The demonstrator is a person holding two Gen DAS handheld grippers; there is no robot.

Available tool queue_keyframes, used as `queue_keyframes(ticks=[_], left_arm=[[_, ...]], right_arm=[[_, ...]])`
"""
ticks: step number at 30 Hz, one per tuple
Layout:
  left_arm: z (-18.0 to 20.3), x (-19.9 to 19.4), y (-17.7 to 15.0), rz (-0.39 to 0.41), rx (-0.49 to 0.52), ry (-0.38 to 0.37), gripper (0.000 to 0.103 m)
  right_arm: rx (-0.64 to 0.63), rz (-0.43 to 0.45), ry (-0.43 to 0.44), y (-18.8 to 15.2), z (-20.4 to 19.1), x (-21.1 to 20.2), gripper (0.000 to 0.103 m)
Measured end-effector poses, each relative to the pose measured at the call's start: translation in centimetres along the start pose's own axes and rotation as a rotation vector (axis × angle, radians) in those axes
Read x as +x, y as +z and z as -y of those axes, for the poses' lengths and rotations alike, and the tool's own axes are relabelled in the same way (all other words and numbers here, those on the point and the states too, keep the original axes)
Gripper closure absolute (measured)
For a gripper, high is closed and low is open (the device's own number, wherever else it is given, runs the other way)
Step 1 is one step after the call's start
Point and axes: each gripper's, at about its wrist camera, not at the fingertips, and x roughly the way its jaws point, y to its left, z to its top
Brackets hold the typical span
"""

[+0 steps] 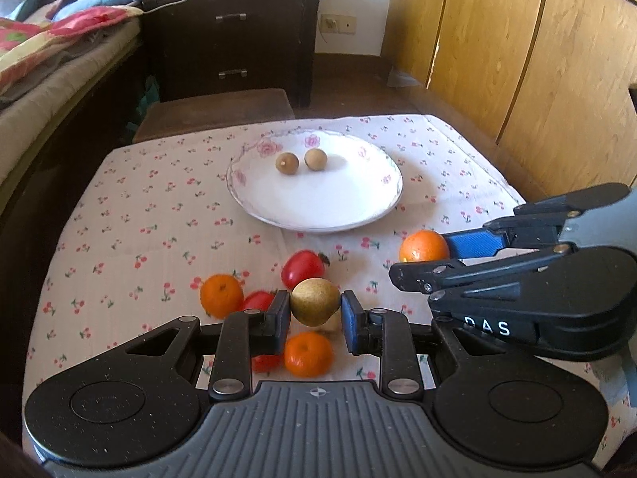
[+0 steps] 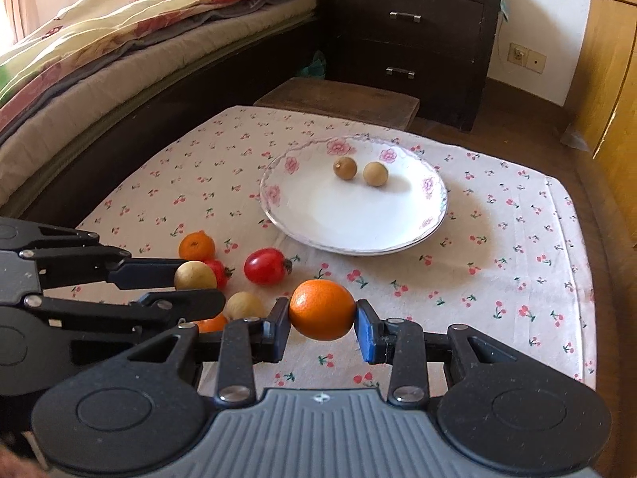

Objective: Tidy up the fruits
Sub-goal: 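Carry the tangerine and brown fruit over the bowl and open both tools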

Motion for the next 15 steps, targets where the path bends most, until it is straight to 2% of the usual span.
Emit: queue_keyframes(ticks=[15], left_arm=[[0.3, 0.9, 2.4, 0.024, 0.009, 0.007, 0.068]], right_arm=[[0.025, 0.039, -0.043, 1.6, 1.3, 0.1, 0.067]])
